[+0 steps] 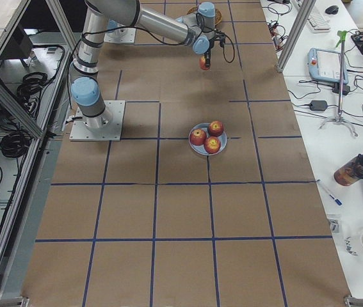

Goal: Transfer apple from basket to plate
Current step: 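Carry the apple with the right gripper over the white plate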

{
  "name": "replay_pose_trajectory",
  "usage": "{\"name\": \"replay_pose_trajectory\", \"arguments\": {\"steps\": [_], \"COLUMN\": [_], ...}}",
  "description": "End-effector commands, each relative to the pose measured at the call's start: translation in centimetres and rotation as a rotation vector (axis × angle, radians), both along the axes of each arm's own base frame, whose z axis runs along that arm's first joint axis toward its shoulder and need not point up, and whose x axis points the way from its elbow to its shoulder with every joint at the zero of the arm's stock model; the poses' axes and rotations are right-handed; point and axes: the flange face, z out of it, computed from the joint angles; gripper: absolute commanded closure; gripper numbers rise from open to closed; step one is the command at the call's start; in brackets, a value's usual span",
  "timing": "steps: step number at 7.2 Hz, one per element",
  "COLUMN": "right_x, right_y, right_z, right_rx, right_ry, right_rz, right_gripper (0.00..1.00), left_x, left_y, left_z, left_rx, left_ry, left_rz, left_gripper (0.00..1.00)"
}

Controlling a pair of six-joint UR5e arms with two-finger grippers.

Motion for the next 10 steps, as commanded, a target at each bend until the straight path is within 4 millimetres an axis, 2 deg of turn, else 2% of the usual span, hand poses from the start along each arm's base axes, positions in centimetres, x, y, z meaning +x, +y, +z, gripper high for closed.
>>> {"name": "replay_pose_trajectory", "arguments": {"steps": [1,2,3,4,5,6,7,8,10], "right_x": [-12.6,-18.4,-25.2,-30.8,-35.8,-39.1,-39.4,-39.4,-40.0], "right_y": [-0.1,-0.1,0.0,0.2,0.7,1.0,1.2,1.3,0.7], "right_z": [5.4,6.2,6.1,5.2,3.9,1.9,-0.7,-2.5,-4.2], "right_rx": [0.046,0.042,0.05,0.064,0.078,0.055,0.047,0.029,0.02], "right_ry": [0.028,0.036,0.039,0.032,0.021,0.009,0.012,0.026,0.041], "right_rz": [0.071,0.116,0.162,0.192,0.233,0.246,0.26,0.266,0.262], "right_gripper": [0.55,0.55,0.55,0.55,0.56,0.57,0.57,0.56,0.56], "left_x": [0.0,-0.1,-0.1,-0.1,-0.1,-0.1,-0.1,-0.1,-0.1], "left_y": [0.0,0.0,0.0,0.0,0.0,0.0,0.1,0.1,0.1], "left_z": [0.0,0.0,0.0,0.0,0.0,0.0,0.1,0.1,0.1], "left_rx": [0.0,0.0,0.0,0.0,0.0,0.0,-0.002,-0.002,-0.002], "left_ry": [0.003,0.003,0.004,0.004,0.006,0.006,0.004,0.004,0.004], "left_rz": [-0.001,-0.003,-0.004,-0.003,-0.003,-0.003,-0.003,-0.001,-0.003], "left_gripper": [0.01,0.01,0.01,0.01,0.01,0.01,0.01,0.01,0.01]}}
